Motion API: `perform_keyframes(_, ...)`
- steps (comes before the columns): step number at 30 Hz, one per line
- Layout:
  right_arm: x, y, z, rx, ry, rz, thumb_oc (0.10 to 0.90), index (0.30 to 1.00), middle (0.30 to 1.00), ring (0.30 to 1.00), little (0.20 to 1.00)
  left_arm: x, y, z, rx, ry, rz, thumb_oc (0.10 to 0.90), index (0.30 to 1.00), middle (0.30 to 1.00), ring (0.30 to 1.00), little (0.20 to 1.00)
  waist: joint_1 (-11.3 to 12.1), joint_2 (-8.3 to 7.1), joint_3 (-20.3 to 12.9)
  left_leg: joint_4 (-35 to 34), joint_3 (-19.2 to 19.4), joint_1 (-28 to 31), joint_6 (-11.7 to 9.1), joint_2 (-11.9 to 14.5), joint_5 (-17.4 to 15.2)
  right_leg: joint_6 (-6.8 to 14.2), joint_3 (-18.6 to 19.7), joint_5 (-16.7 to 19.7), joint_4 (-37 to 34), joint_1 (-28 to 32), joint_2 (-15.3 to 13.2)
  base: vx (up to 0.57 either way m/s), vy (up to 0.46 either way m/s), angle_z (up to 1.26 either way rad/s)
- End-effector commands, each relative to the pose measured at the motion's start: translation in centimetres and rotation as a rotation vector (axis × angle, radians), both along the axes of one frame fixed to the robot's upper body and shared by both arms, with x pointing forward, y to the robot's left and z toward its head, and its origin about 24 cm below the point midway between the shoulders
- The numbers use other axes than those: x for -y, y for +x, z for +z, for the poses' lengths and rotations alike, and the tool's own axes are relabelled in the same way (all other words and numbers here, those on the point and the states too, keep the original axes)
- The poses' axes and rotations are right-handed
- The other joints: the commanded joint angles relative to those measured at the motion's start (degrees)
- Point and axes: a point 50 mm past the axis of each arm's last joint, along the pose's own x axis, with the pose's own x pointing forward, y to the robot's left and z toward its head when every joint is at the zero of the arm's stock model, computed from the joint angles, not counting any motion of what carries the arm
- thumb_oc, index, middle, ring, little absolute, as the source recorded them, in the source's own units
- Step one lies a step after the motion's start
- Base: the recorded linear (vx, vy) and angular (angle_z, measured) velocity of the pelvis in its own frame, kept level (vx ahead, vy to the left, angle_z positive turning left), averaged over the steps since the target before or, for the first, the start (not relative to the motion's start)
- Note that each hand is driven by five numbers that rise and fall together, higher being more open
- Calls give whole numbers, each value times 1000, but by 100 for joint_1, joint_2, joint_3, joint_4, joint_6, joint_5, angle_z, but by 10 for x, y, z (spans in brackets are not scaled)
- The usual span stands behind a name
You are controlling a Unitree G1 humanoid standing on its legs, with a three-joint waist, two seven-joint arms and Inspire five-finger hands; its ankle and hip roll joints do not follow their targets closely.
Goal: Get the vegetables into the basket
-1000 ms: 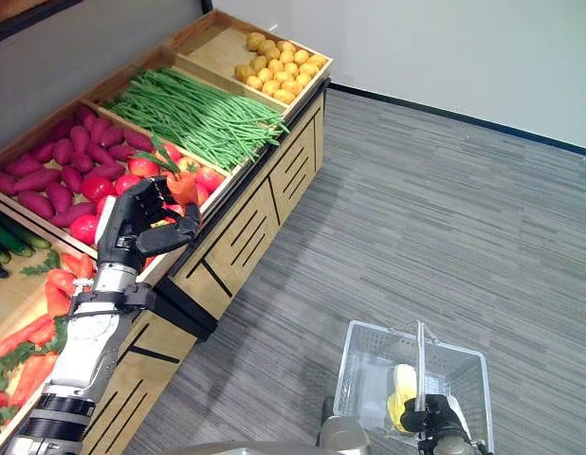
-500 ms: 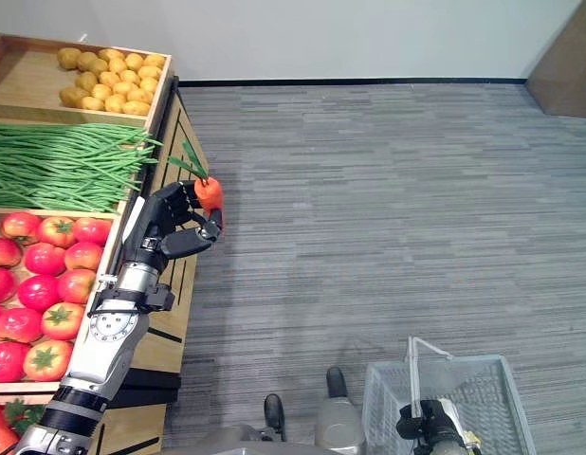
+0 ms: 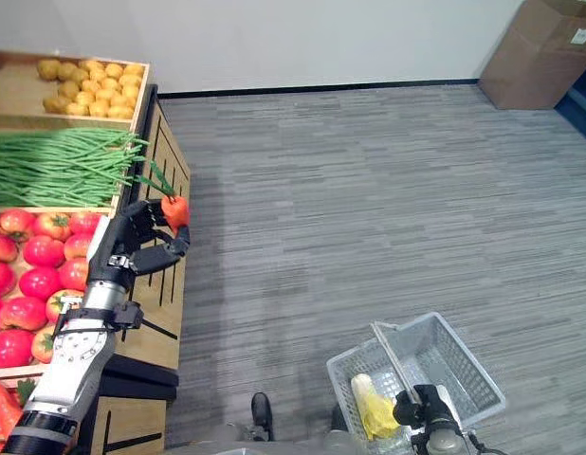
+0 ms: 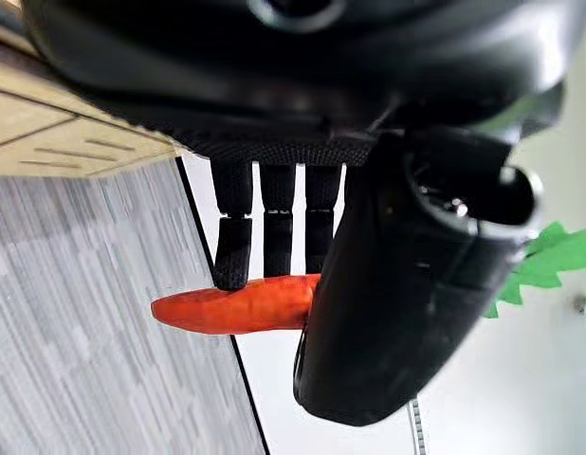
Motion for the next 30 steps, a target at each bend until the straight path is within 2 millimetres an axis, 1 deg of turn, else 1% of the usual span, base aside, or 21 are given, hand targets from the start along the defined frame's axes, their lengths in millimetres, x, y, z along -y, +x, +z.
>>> perform_keyframes(1, 25, 45, 30, 185, -96, -6, 400, 300, 300, 300, 300, 16, 14, 61, 310, -26, -93, 400, 300, 300, 300, 300, -96, -150, -179, 66, -126, 318, -503, 763, -151, 192, -27, 7, 84, -189, -138, 5, -87, 9)
perform_keyframes(5, 34, 51, 38, 211, -125, -21, 400, 300, 300, 300, 300, 20, 16, 59, 297, -41, -110, 400, 300, 300, 300, 300, -106, -85, -234, 35, -156, 291, -554, 822, -105, 171, -27, -13, 34, -172, -84, 9, -71, 1)
perform_keyframes(8, 40, 54, 43, 225, -145, -24, 400, 300, 300, 300, 300, 22, 15, 57, 285, -43, -122, 400, 300, 300, 300, 300, -119, -62, -270, 35, -146, 314, -562, 845, -110, 165, -24, -22, 34, -149, -78, 10, -15, 1)
perform_keyframes(9, 45, 59, 48, 240, -165, -14, 400, 300, 300, 300, 300, 25, 16, 55, 276, -45, -137, 400, 300, 300, 300, 300, -124, -43, -288, 35, -146, 337, -567, 852, -116, 159, -15, -28, 34, -133, -72, 0, 0, 0)
perform_keyframes(10, 45, 59, 49, 240, -166, -14, 400, 300, 300, 300, 300, 25, 16, 55, 276, -46, -137, 400, 300, 300, 300, 300, -123, -41, -286, 35, -146, 339, -568, 853, -117, 159, -14, -28, 34, -132, -71, 0, 0, 0)
perform_keyframes(12, 57, 76, 67, 292, -225, 7, 400, 300, 300, 300, 300, 33, 15, 51, 252, -52, -191, 400, 300, 300, 300, 300, -111, -18, -322, 35, -140, 378, -573, 858, -139, 154, 3, -33, 34, -103, -71, 0, 0, 0)
perform_keyframes(14, 61, 85, 75, 325, -245, 14, 400, 300, 300, 300, 300, 38, 15, 51, 243, -39, -228, 400, 300, 300, 300, 300, -107, -11, -339, 35, -143, 388, -569, 856, -154, 158, 18, -25, 34, -103, -73, 0, 0, 0)
perform_keyframes(16, 60, 100, 88, 385, -262, 40, 400, 300, 300, 300, 300, 45, 15, 50, 232, -31, -271, 400, 300, 300, 300, 300, -108, -9, -346, 35, -138, 393, -564, 856, -158, 160, 37, -14, 34, -108, -79, 0, 0, 0)
perform_keyframes(18, 55, 118, 103, 463, -273, 83, 400, 300, 300, 300, 300, 52, 15, 50, 228, -6, -312, 400, 300, 300, 300, 300, -123, -9, -353, 35, -131, 398, -560, 854, -170, 159, 59, -15, 34, -108, -81, -3, 0, -2)
perform_keyframes(19, 55, 118, 103, 463, -273, 82, 400, 300, 300, 300, 300, 52, 15, 50, 228, -6, -312, 400, 300, 300, 300, 300, -121, -8, -351, 35, -131, 399, -560, 854, -171, 159, 60, -15, 34, -108, -81, -3, 2, -4)
perform_keyframes(20, 51, 132, 116, 525, -277, 107, 400, 300, 300, 300, 300, 64, 15, 51, 229, 37, -383, 400, 300, 300, 300, 300, -128, 2, -350, 35, -125, 409, -555, 855, -182, 161, 64, -12, 34, -104, -84, -3, 4, -4)
perform_keyframes(21, 44, 143, 125, 581, -272, 135, 400, 300, 300, 300, 300, 69, 15, 51, 222, 63, -421, 400, 300, 300, 300, 300, -144, 10, -353, 35, -119, 412, -553, 858, -186, 162, 80, -10, 34, -108, -81, -5, 4, -4)
perform_keyframes(23, 35, 156, 138, 652, -263, 177, 400, 300, 300, 300, 300, 79, 15, 50, 220, 127, -488, 400, 300, 300, 300, 300, -166, 15, -355, 35, -108, 421, -554, 858, -199, 166, 105, -8, 34, -115, -81, -5, 1, -5)
perform_keyframes(24, 35, 156, 138, 652, -263, 176, 400, 300, 300, 300, 300, 80, 15, 50, 220, 128, -489, 400, 300, 300, 300, 300, -160, 12, -352, 35, -107, 422, -554, 857, -200, 166, 105, -9, 34, -114, -81, -2, 2, -7)
perform_keyframes(25, 24, 167, 150, 724, -247, 217, 400, 300, 300, 300, 300, 89, 15, 49, 220, 196, -552, 400, 300, 300, 300, 300, -184, 20, -358, 35, -91, 437, -555, 859, -206, 171, 119, -1, 34, -119, -77, -2, 1, -6)
perform_keyframes(30, -1, 184, 174, 851, -207, 320, 400, 300, 300, 300, 300, 106, 13, 38, 191, 319, -659, 400, 300, 300, 300, 300, -232, 22, -369, 35, -55, 470, -560, 882, -222, 170, 164, -3, 34, -120, -64, 0, -6, -2)
